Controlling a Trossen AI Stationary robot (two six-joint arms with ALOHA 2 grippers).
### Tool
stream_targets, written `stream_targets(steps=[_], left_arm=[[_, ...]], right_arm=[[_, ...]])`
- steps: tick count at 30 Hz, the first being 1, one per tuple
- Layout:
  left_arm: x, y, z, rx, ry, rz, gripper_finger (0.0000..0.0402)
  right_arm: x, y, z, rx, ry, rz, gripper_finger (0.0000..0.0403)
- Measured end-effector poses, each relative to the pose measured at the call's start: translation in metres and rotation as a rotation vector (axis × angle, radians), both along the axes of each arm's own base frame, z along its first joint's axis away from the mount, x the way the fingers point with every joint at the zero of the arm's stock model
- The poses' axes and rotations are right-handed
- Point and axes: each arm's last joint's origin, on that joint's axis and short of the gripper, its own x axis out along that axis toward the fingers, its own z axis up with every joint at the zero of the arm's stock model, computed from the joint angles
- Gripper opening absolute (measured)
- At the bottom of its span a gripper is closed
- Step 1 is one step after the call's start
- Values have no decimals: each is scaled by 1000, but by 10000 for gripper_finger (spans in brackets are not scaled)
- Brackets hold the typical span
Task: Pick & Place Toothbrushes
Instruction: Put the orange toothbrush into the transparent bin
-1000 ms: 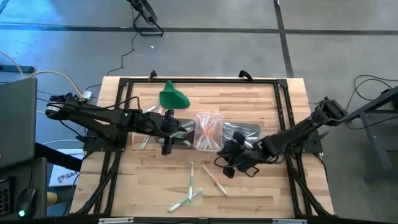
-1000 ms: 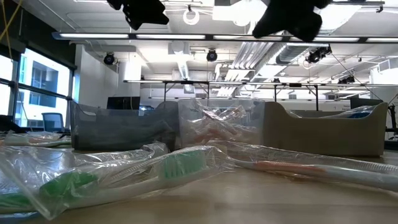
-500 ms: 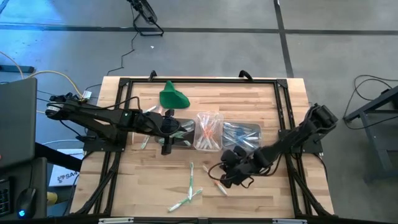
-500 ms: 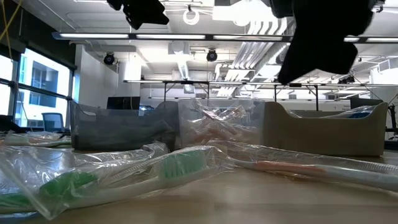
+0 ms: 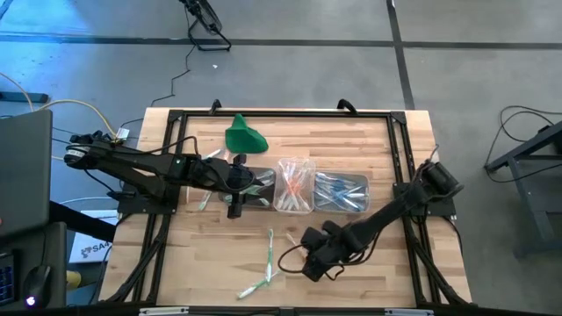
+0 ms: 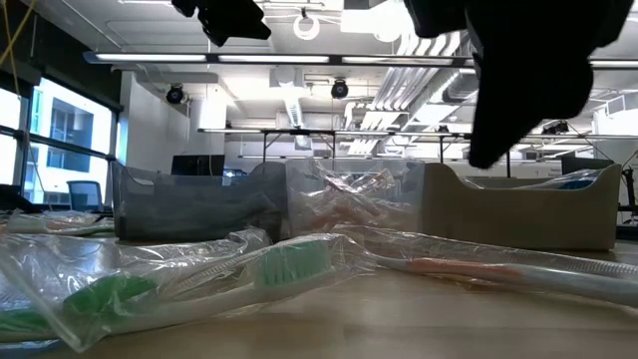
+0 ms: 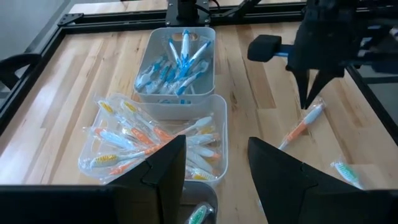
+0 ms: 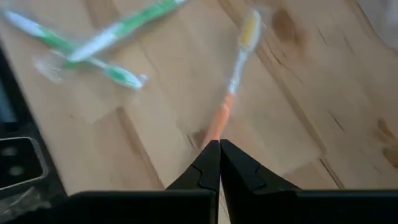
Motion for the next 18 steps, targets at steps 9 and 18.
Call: stream_targets(steps=[9,18], left_arm=[[0,0,0,0,0,0,167],[0,0,0,0,0,0,167]], right_arm=[[2,0,-5,38,31,-44,4],[0,0,-8,52,50,-55,100]])
